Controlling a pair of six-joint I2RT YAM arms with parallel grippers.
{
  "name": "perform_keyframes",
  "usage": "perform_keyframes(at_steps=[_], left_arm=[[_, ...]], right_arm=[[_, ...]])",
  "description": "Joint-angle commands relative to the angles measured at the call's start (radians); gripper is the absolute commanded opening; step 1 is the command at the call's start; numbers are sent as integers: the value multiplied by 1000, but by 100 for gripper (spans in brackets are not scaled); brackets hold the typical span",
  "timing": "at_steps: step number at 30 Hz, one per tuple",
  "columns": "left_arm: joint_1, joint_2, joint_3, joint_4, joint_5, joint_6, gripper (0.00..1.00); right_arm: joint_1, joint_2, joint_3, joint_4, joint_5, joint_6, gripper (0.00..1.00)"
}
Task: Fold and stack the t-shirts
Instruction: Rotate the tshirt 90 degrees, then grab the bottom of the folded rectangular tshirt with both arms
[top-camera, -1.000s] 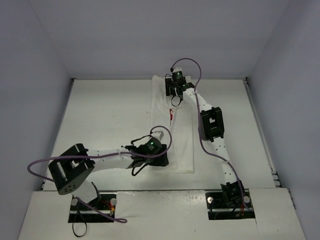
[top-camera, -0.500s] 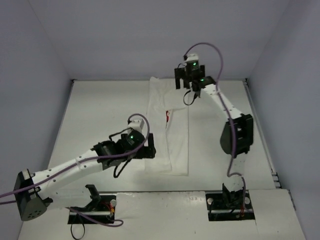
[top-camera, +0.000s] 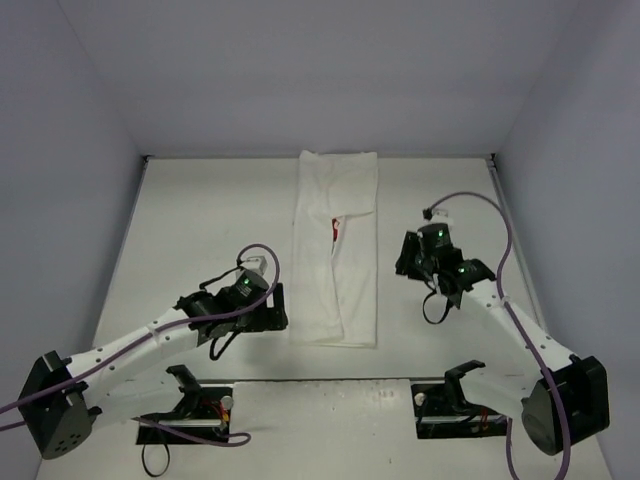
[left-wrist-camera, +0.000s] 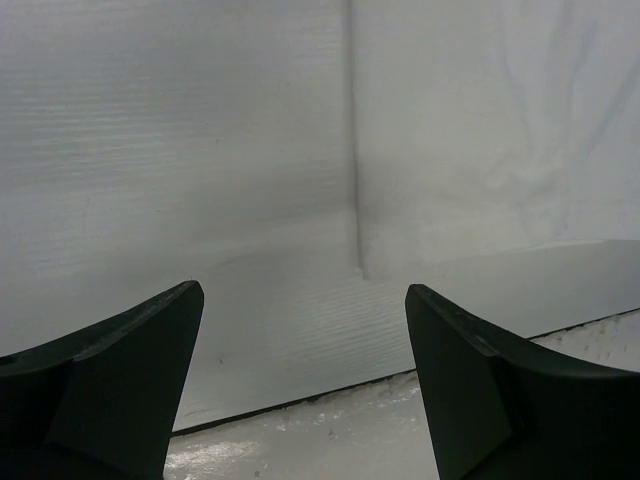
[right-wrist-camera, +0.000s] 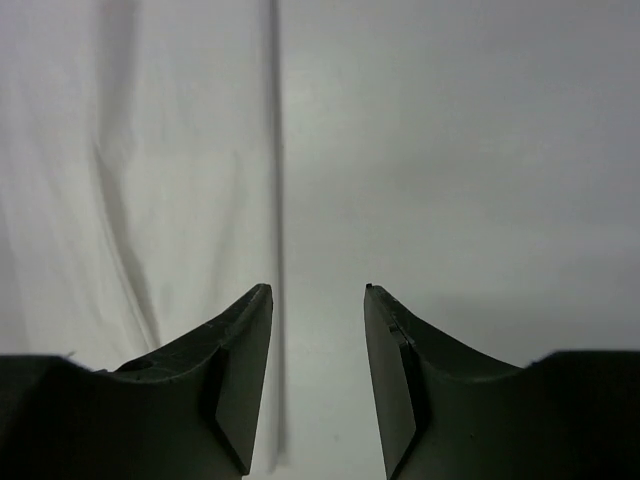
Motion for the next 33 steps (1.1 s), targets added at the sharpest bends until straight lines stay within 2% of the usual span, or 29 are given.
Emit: perform_keyframes(at_steps=[1, 10, 20, 33], left_arm=[[53, 48, -26, 152, 172, 5, 77], [56, 205, -3, 277, 265, 8, 75], [57, 220, -40, 296, 281, -19, 64], [58, 297, -31, 300, 349, -25, 58]], right_arm=[[33, -64, -85, 11, -116, 162, 43], [133, 35, -178, 14, -185, 258, 46], [212, 73, -270, 5, -262, 352, 45], [265, 61, -325, -2, -302, 408, 45]])
